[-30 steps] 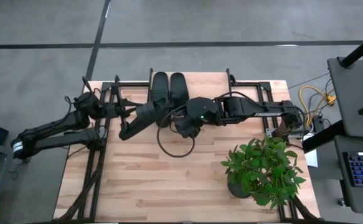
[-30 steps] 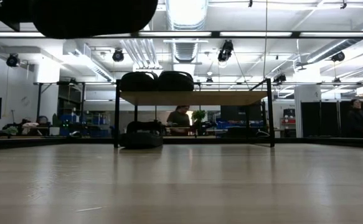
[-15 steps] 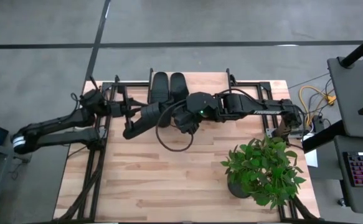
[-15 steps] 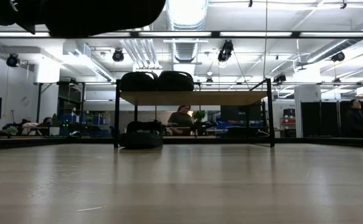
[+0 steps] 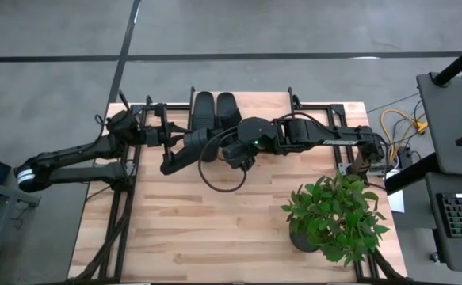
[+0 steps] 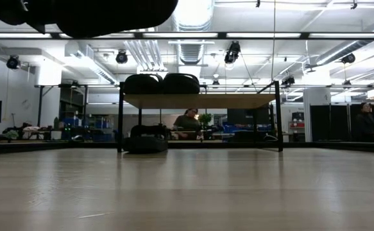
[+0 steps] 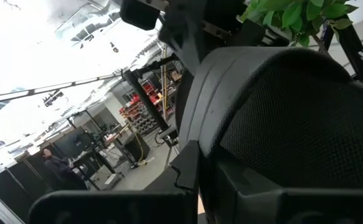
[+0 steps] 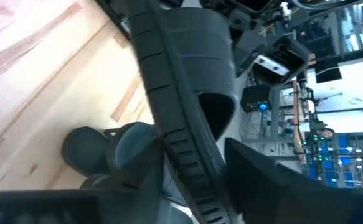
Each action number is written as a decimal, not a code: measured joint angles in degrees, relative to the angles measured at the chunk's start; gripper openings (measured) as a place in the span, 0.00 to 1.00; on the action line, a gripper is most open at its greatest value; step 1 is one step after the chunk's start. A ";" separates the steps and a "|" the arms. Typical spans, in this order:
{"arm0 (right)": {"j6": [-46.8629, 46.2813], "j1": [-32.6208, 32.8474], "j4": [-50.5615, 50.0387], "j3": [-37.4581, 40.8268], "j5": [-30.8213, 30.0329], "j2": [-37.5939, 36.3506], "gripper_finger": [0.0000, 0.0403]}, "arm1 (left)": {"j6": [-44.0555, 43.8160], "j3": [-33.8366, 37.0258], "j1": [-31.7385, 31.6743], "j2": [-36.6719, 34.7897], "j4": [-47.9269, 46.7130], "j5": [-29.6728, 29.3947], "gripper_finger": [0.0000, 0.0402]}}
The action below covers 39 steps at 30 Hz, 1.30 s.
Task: Pick and place slides into the shelf
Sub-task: Put the black slipper on the shelf
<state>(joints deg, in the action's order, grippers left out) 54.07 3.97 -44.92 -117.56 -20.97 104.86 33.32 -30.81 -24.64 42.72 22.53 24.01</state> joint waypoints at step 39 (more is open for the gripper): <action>-4.60 -2.69 -2.51 1.11 -3.37 -9.53 0.10 | 1.55 2.12 0.08 -24.38 -16.16 -0.57 0.53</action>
<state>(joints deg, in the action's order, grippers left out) 49.47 1.28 -47.44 -116.45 -24.33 95.32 34.87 -28.69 -24.57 18.34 6.37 23.44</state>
